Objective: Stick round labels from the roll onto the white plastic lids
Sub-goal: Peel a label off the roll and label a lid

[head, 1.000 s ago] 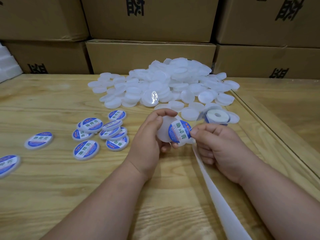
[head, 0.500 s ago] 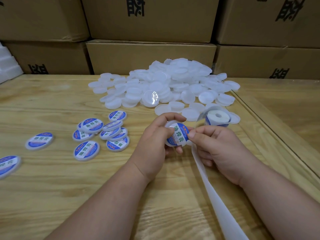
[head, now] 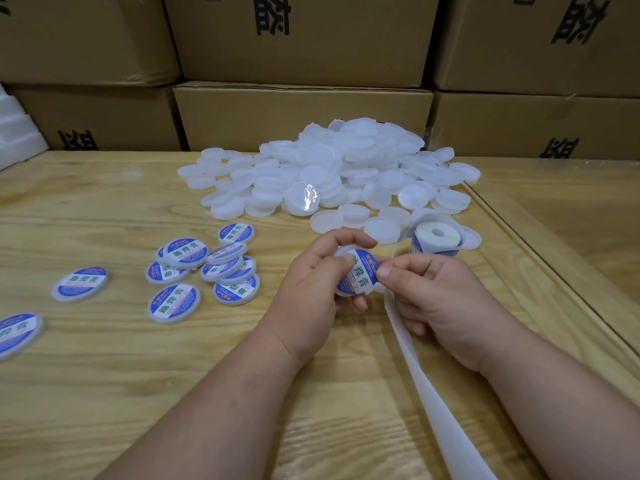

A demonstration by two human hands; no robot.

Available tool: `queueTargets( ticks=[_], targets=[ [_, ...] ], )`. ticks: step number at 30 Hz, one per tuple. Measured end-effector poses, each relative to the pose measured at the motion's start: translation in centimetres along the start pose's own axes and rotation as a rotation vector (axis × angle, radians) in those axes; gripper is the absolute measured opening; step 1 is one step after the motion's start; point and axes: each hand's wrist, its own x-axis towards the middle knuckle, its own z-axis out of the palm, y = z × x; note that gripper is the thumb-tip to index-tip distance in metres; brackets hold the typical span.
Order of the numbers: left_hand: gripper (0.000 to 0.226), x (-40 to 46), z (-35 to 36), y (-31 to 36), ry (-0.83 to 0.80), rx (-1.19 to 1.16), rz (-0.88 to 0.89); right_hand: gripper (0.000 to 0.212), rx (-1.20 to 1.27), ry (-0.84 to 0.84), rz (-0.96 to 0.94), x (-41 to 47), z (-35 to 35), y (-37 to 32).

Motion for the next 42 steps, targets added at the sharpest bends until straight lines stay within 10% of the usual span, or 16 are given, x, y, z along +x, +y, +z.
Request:
queueTargets(
  ticks=[19, 26, 31, 42],
  targets=[
    [0.053, 0.3, -0.4, -0.2, 0.126, 0.163, 0.03, 0.024, 0.114, 0.105, 0.003, 0.4, -0.3, 0.4],
    [0.01, 0.3, -0.7, -0.3, 0.187, 0.24, 0.031, 0.021, 0.117, 0.252, -0.044, 0.5, -0.5, 0.5],
    [0.052, 0.4, -0.9, -0.1, 0.241, 0.152, 0.002, 0.021, 0.052, 0.35, -0.066, 0.5, -0.4, 0.6],
    [0.014, 1.2, -1.7, -0.3, 0.33, -0.157, 0.024, 0.021, -0.23, 0.419, -0.198, 0.1, -0.3, 0.8]
  ],
)
